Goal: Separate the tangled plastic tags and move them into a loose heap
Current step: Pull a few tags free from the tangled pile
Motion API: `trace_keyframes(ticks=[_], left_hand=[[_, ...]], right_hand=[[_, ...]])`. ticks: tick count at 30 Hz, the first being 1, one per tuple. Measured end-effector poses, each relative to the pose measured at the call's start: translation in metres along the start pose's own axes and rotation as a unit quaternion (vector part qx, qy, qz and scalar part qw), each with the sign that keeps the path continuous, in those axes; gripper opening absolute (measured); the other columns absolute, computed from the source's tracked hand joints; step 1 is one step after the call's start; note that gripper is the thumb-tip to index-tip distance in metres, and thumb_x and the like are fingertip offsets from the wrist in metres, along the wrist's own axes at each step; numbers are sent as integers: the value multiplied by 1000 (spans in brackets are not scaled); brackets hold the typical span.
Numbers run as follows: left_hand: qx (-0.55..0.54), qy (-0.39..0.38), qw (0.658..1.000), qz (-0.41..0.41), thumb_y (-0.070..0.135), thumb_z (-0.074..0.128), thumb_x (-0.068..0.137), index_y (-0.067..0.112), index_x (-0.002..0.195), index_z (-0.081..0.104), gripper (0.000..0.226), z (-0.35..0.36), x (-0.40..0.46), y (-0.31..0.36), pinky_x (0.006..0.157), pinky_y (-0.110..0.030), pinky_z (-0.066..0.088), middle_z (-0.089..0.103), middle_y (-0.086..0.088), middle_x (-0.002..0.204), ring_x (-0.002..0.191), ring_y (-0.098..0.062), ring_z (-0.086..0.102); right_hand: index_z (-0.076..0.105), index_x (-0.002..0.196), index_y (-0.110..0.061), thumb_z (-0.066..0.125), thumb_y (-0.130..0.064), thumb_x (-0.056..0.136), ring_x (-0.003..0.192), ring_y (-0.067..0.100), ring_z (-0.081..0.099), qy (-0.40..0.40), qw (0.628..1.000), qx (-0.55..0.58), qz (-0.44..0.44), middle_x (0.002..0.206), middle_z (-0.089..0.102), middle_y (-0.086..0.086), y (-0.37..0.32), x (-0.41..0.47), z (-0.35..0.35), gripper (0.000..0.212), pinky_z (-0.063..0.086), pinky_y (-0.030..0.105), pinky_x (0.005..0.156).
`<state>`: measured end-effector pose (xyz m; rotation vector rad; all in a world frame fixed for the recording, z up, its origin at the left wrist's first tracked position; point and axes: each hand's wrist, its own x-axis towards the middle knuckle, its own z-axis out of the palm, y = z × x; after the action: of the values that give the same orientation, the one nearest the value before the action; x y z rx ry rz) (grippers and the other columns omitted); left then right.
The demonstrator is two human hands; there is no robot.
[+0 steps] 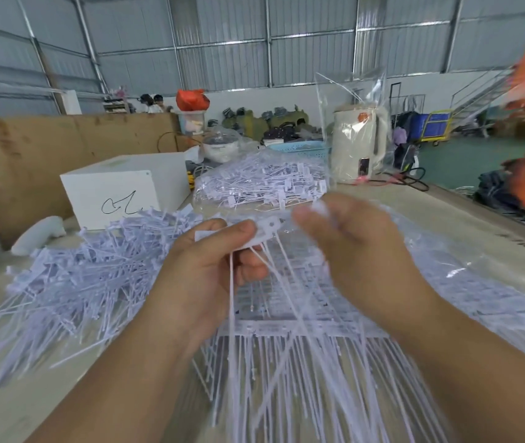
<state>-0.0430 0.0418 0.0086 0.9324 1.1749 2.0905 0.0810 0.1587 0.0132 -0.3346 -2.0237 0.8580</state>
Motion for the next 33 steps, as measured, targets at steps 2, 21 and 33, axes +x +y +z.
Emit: trace_keyframes(ticks=[2,21,33], left_hand=[[-36,14,999,-11,12,70,64,12,54,54,18,-1,1,0,40,-18,47,56,-5,49,39,-10,53],[115,-56,991,-28,4,79,61,20,51,66,22,-3,-2,0,44,-23,49,69,-9,64,50,-17,63],[24,32,999,-2,13,73,62,5,74,65,16,1,-2,-3,47,-24,52,58,-8,55,44,-14,55]], right_hand=[[39,65,-11,56,-44,95,48,7,31,68,996,53,-9,52,32,3,-2,5,-10,48,27,19,44],[50,121,-45,56,-69,81,78,5,64,-258,965,-29,-27,88,68,-13,7,-4,-6,47,53,34,72],[45,74,-3,54,-40,97,50,11,36,49,995,81,14,57,37,-2,9,12,-23,44,32,20,46]])
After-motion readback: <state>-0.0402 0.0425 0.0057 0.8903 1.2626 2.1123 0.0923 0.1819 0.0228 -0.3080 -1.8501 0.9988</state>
